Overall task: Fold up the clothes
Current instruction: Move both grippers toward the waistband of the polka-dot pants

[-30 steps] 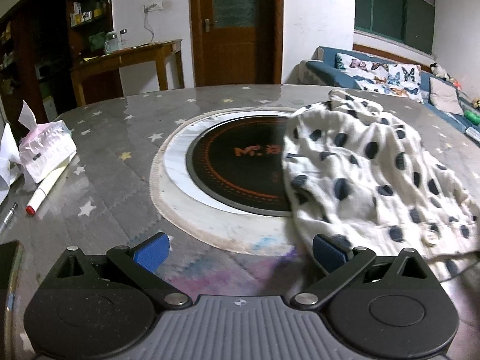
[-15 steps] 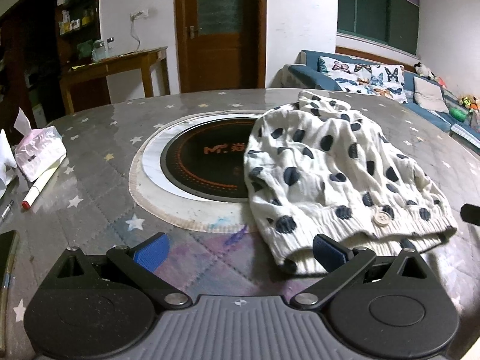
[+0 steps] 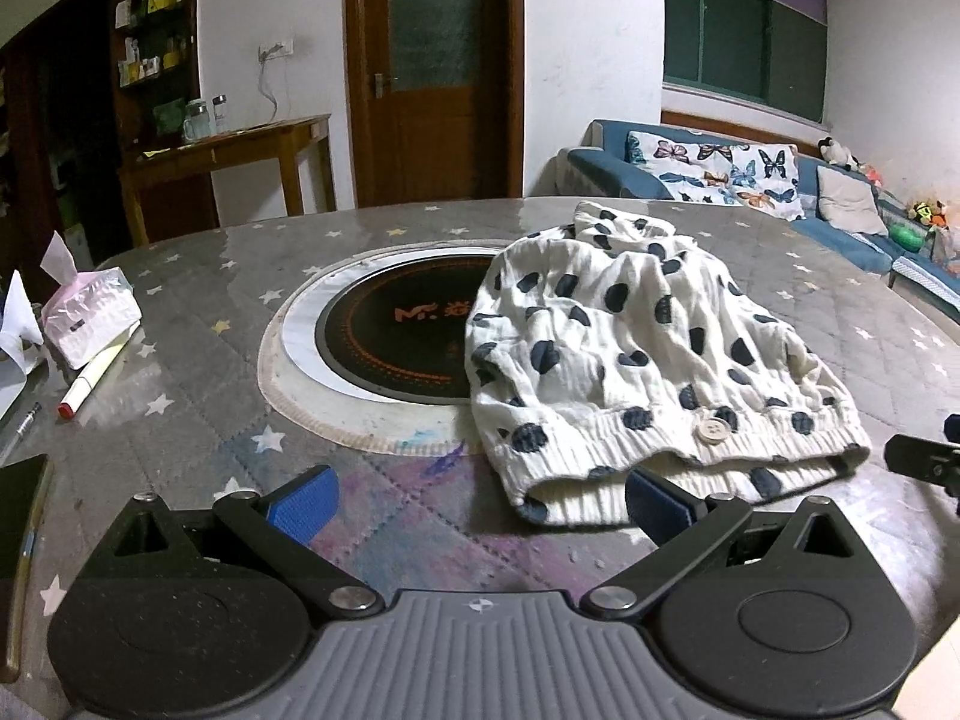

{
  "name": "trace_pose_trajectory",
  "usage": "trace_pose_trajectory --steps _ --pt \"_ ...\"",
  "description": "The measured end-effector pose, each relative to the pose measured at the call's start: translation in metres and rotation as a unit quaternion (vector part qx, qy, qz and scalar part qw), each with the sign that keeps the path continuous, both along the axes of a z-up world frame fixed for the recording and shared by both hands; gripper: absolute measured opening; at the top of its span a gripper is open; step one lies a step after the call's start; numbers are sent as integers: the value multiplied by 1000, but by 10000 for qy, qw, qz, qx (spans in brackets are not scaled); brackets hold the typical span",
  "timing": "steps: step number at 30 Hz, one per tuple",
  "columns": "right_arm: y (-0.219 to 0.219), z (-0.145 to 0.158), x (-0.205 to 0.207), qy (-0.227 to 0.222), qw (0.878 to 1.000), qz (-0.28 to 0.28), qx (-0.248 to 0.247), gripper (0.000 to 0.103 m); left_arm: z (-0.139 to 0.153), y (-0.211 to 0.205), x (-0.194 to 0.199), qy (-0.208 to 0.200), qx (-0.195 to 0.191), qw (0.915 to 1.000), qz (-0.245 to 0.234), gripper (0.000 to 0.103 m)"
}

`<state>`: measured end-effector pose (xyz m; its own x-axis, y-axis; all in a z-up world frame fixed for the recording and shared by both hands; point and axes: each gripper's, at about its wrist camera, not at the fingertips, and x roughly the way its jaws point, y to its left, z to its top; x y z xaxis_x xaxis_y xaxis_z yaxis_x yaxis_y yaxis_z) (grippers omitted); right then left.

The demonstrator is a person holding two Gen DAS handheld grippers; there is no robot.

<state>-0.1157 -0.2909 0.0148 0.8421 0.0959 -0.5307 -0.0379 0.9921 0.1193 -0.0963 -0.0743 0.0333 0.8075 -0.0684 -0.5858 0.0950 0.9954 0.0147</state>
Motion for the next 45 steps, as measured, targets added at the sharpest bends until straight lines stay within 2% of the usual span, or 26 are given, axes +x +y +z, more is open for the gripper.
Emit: trace_pose_trajectory --steps 10,14,20,28,35,45 --pt "2 -3 -7 66 9998 78 144 102 3 -10 -8 -40 12 10000 -11 103" --pt "4 -5 -5 114 9996 160 195 98 1 -10 -10 -26 -54 10000 61 103" --pt "10 -5 -4 163 9995 248 79 96 -5 -11 -11 2 -174 9998 84 103" --pt "17 -3 -11 134 9997 223 -13 96 -1 -12 -16 -119 -136 9998 -37 103" --pt "22 2 -8 113 9995 289 -80 94 2 -16 -5 -122 -160 9997 -135 103" --pt "14 -1 16 213 9990 376 90 86 3 -19 23 -42 -51 9998 -181 102"
